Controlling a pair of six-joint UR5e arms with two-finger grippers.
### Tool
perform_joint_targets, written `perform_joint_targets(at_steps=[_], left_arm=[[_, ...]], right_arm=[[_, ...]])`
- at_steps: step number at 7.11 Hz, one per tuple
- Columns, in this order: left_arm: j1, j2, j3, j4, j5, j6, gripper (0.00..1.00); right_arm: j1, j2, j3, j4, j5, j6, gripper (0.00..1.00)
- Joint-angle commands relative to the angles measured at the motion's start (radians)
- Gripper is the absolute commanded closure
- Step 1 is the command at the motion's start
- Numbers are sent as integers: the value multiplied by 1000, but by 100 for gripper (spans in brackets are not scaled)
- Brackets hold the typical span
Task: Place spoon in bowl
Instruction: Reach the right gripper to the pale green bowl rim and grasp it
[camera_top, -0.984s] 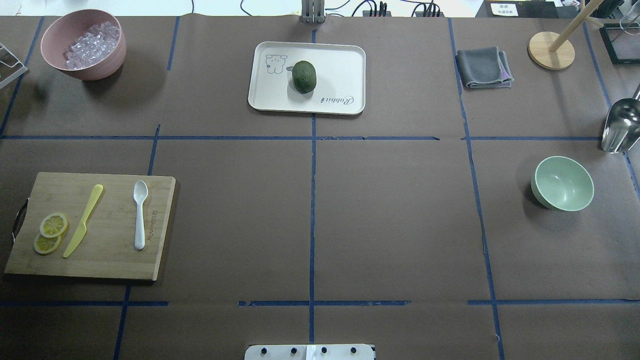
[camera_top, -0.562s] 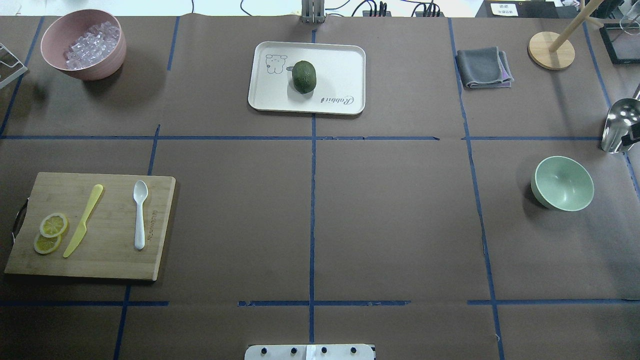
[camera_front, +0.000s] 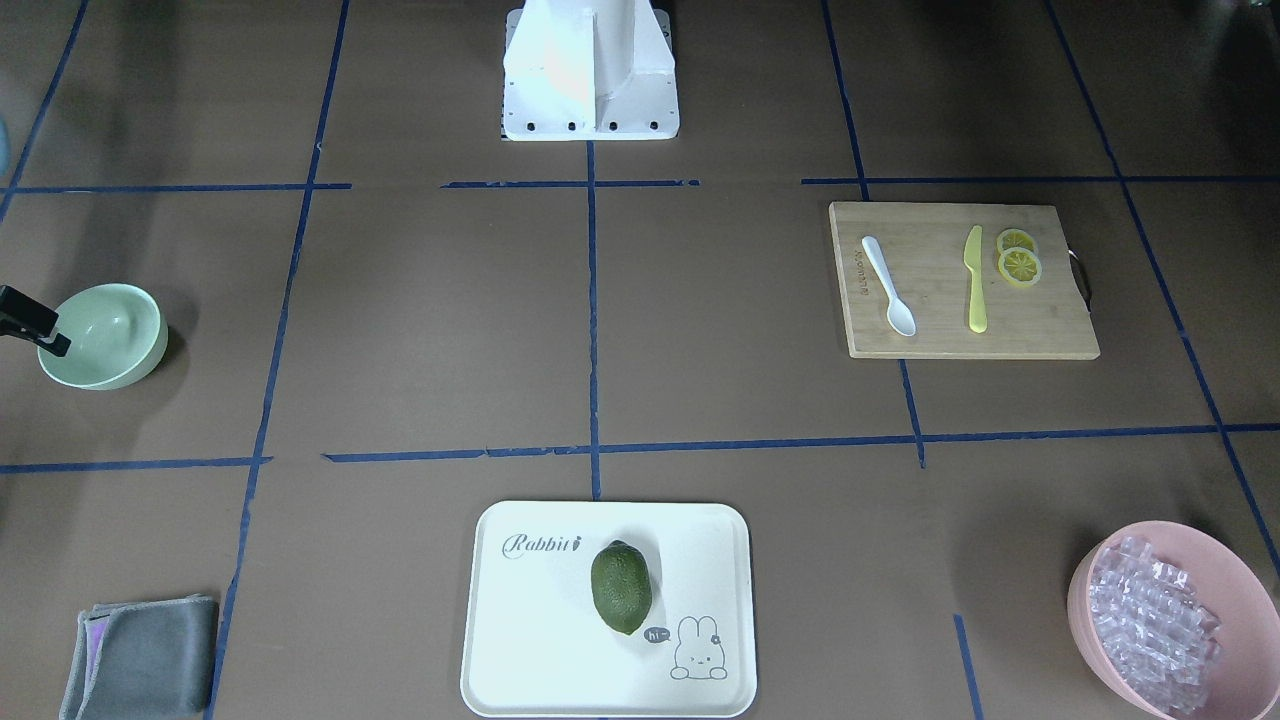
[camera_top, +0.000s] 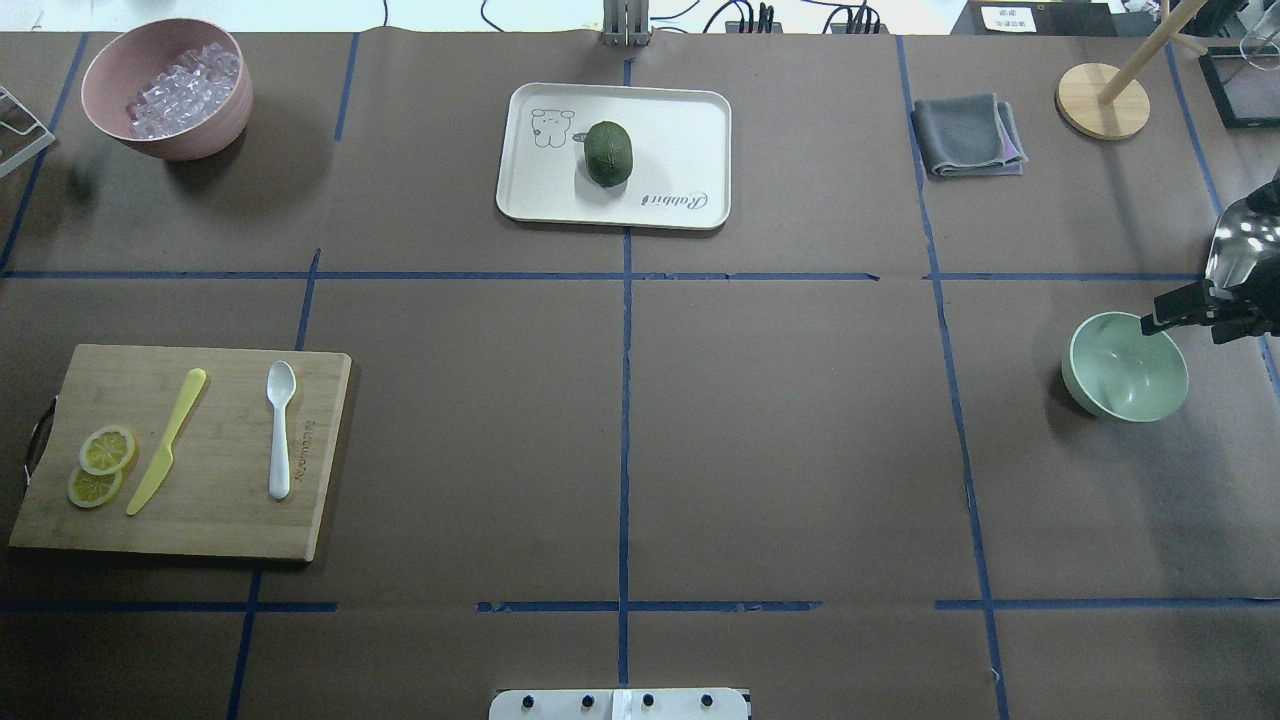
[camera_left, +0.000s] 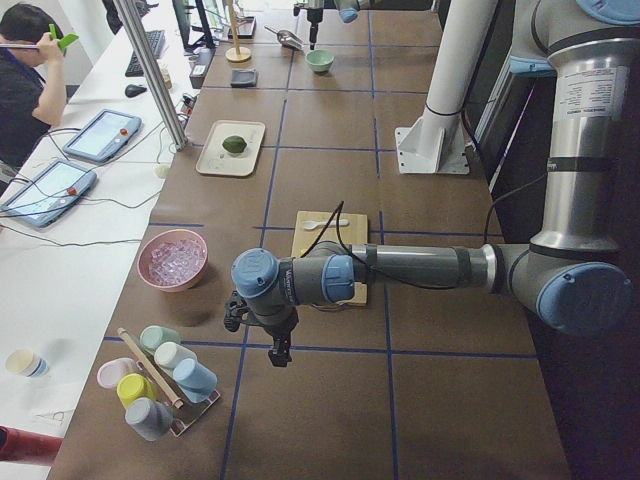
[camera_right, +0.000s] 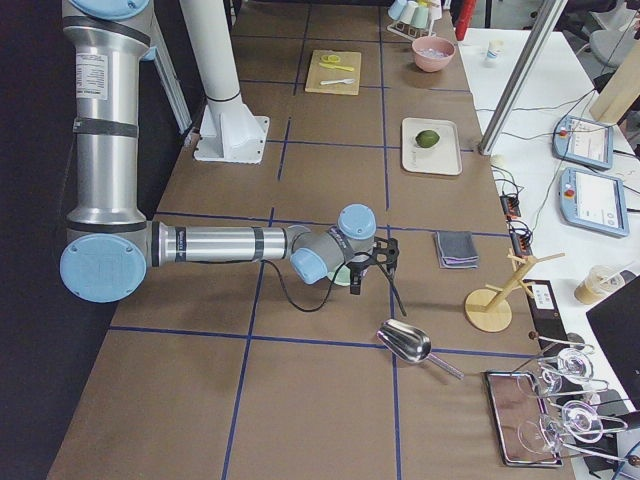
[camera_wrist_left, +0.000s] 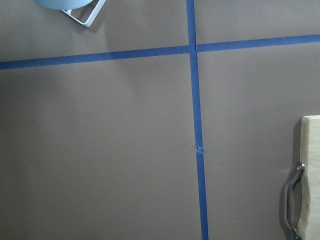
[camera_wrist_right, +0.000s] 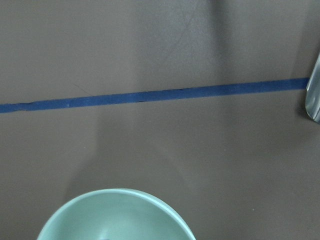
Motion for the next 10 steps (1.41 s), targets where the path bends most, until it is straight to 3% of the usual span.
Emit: perform_joint_targets(at_steps=[1, 4, 5, 6, 7, 8, 10], left_arm=[[0, -1, -1, 0, 0, 0, 0], [0, -2, -3, 0, 0, 0, 0], [0, -4, -7, 0, 0, 0, 0], [0, -4, -10, 0, 0, 0, 0], [0, -4, -12, 0, 0, -2, 0], [0, -4, -15, 0, 0, -2, 0], [0, -4, -18, 0, 0, -2, 0]], right_arm=[[-19, -7, -38, 7, -8, 5, 0], [-36, -9, -43, 13, -1, 9, 4], [-36, -9, -43, 13, 0, 9, 22], [-36, -13, -42, 13, 2, 8, 64], [-36, -13, -38, 13, 3, 8, 95], [-36, -13, -37, 14, 5, 8, 100], [-33, -35, -28, 80, 9, 6, 100]])
